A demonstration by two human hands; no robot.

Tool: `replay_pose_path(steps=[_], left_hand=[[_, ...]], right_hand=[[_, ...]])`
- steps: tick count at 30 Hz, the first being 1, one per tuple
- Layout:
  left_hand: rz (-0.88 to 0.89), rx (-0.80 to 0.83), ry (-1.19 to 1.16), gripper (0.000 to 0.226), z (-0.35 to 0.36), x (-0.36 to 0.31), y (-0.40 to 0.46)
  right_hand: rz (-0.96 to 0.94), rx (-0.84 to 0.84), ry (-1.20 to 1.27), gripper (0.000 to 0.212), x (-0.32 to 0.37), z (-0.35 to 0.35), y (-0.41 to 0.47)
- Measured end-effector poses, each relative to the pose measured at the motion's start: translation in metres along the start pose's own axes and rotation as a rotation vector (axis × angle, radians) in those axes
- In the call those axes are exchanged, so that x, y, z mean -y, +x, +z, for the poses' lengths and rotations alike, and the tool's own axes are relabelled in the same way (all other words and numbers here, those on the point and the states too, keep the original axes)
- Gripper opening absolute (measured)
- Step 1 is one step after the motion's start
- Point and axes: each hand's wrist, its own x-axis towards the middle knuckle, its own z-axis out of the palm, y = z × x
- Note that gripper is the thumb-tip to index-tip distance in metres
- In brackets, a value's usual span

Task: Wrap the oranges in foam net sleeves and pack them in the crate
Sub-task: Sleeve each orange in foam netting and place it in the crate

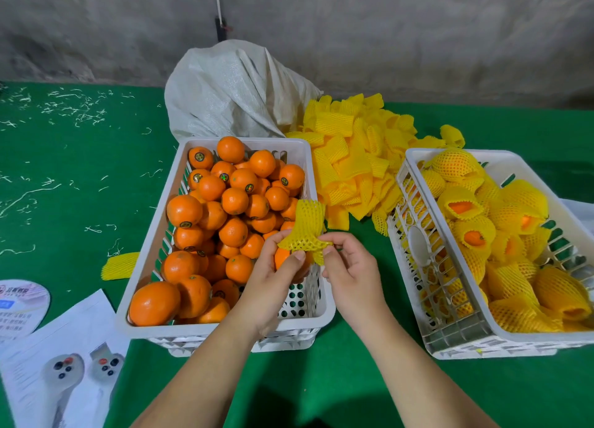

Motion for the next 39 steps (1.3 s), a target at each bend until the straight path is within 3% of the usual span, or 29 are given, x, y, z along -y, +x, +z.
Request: replay_pose_path(steps=[4, 9, 15, 18, 20, 24, 30, 32, 36, 39], left_hand=[[-0.002, -0.052, -0.016, 0.035, 0.000, 0.002, 0.003], [-0.019, -0.188, -0.071, 0.016, 0.003, -0.001, 0.003], [-0.097, -0.069, -0.172, 0.030, -0.001, -0.008, 0.000], [-0.075, 0.062, -0.190, 0.051, -0.001, -0.006, -0.003], [-0.045, 0.071, -0.169, 0.048, 0.002, -0.006, -0.003], [0.022, -0.112, -0.144, 0.033, 0.006, -0.005, -0.003], [0.143, -0.383, 0.064, 0.048, 0.012, -0.003, -0.003], [0.117, -0.342, 0.073, 0.053, 0.011, -0.001, -0.003], [0.044, -0.049, -0.106, 0.060, -0.001, 0.004, -0.004], [0.054, -0.017, -0.054, 0.050, -0.001, 0.001, -0.004]], right_hand=[[-0.037, 0.059, -0.110, 0.019, -0.001, -0.007, -0.003], [-0.381, 0.101, -0.471, 0.018, 0.001, 0.015, -0.016], [-0.375, 0.054, -0.478, 0.031, -0.006, 0.017, -0.014], [-0.376, -0.029, -0.363, 0.023, -0.006, 0.017, -0.012], [-0.402, -0.053, -0.348, 0.022, -0.005, 0.014, -0.008], [-0.402, -0.086, -0.375, 0.021, -0.002, 0.002, -0.001], [-0.258, 0.003, -0.279, 0.024, 0.004, 0.016, -0.017], [-0.265, -0.014, -0.230, 0.027, 0.007, 0.021, -0.021], [-0.245, -0.008, -0.202, 0.024, 0.004, 0.026, -0.021], [-0.173, -0.054, -0.156, 0.038, 0.002, 0.025, -0.019]])
